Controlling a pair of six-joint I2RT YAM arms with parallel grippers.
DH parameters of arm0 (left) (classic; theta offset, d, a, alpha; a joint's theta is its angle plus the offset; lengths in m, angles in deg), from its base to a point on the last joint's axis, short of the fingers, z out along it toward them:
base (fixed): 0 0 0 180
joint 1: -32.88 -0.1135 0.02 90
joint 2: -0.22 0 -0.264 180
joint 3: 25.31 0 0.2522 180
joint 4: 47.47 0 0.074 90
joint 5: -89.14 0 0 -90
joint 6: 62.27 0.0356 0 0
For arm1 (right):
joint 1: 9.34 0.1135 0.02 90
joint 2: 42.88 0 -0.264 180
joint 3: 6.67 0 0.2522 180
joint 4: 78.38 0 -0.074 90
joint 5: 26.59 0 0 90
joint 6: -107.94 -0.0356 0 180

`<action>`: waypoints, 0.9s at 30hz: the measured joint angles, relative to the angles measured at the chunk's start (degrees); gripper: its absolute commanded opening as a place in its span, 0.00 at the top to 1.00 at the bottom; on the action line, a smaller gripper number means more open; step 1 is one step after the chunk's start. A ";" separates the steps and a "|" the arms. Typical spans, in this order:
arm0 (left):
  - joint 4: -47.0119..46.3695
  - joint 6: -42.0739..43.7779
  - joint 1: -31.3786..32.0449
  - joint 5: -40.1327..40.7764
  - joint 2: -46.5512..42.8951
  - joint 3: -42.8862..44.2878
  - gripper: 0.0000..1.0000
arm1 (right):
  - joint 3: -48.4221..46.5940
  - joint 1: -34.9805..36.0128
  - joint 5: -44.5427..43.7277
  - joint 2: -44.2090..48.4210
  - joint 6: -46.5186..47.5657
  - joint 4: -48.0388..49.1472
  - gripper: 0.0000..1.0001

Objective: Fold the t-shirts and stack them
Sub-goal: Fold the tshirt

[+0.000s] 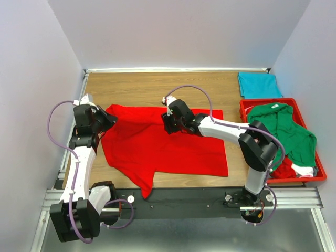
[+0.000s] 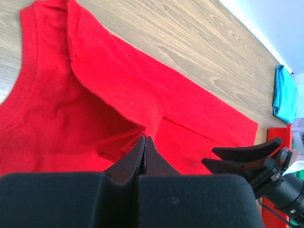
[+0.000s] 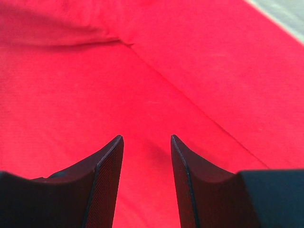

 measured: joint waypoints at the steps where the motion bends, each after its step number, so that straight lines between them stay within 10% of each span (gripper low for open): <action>1: 0.04 -0.13 0.11 -0.11 -0.09 -0.11 1.00 | 0.13 0.00 -0.63 0.31 0.00 0.02 0.48; 13: 0.52 -0.72 0.33 -0.17 -0.24 -3.06 1.00 | 4.37 -1.57 -7.67 2.82 -0.81 0.46 0.49; 27: 0.57 -1.79 0.44 0.42 0.17 0.13 1.00 | 16.44 -22.86 -8.61 16.79 -5.51 -0.74 0.49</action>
